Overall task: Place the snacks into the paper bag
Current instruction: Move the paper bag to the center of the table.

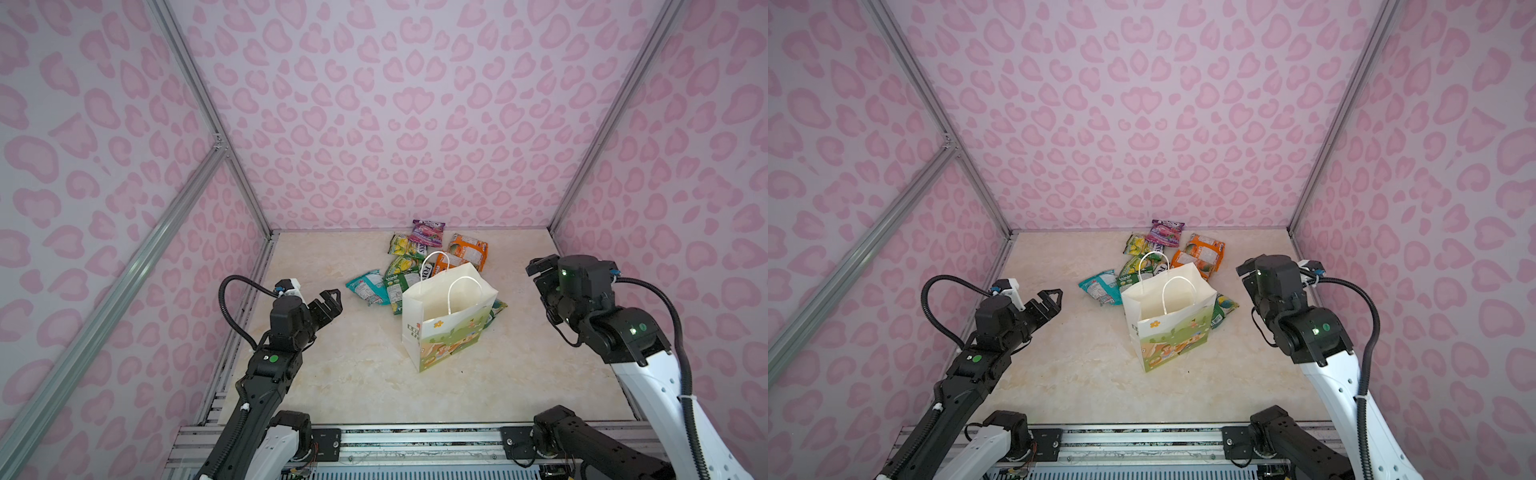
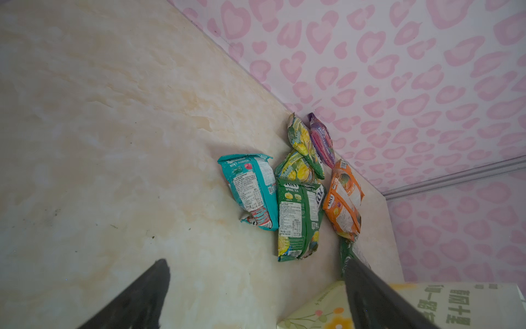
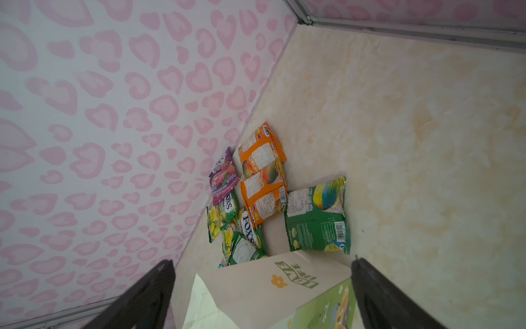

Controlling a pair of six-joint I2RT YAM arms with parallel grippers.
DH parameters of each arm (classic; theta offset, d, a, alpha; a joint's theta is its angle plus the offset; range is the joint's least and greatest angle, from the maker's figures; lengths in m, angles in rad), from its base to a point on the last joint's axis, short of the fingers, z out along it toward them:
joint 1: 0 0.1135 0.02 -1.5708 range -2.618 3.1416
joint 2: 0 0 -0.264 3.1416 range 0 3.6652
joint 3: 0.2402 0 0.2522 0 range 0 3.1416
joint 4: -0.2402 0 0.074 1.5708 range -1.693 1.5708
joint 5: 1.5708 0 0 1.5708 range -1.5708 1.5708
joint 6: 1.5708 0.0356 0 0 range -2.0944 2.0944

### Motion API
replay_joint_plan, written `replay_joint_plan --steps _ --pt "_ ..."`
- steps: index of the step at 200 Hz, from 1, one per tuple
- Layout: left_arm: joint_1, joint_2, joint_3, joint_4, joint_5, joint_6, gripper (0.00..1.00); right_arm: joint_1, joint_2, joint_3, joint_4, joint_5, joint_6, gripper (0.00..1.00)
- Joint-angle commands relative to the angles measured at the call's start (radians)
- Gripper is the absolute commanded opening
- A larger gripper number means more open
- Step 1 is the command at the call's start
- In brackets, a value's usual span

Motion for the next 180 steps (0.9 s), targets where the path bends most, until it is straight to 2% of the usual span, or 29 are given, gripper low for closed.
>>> replay_joint_plan --steps 1,29,48,67,105,131,180 --pt "-0.005 0.039 0.02 0.034 -0.011 0.01 0.99 0.085 0.109 0.132 -0.209 0.075 0.13 0.99" --pt "-0.022 0.043 0.014 0.026 -0.024 0.007 1.0 0.175 0.184 0.227 -0.264 0.094 0.225 0.98" --pt "-0.034 0.019 -0.002 0.011 -0.053 0.008 1.0 0.202 0.237 0.24 -0.33 0.046 0.301 0.86" --pt "-0.042 -0.004 -0.007 -0.013 -0.074 0.015 1.0 0.247 0.272 0.229 -0.351 -0.02 0.327 0.8" --pt "-0.067 -0.036 -0.023 -0.033 -0.13 0.024 1.0 0.343 0.252 0.133 -0.305 -0.034 0.393 0.65" --pt "-0.078 -0.044 -0.032 -0.034 -0.141 0.022 1.0 0.358 0.258 0.095 -0.287 -0.045 0.4 0.61" --pt "-0.084 -0.064 -0.038 -0.054 -0.152 0.021 1.0 0.341 0.285 0.133 -0.251 -0.055 0.368 0.55"
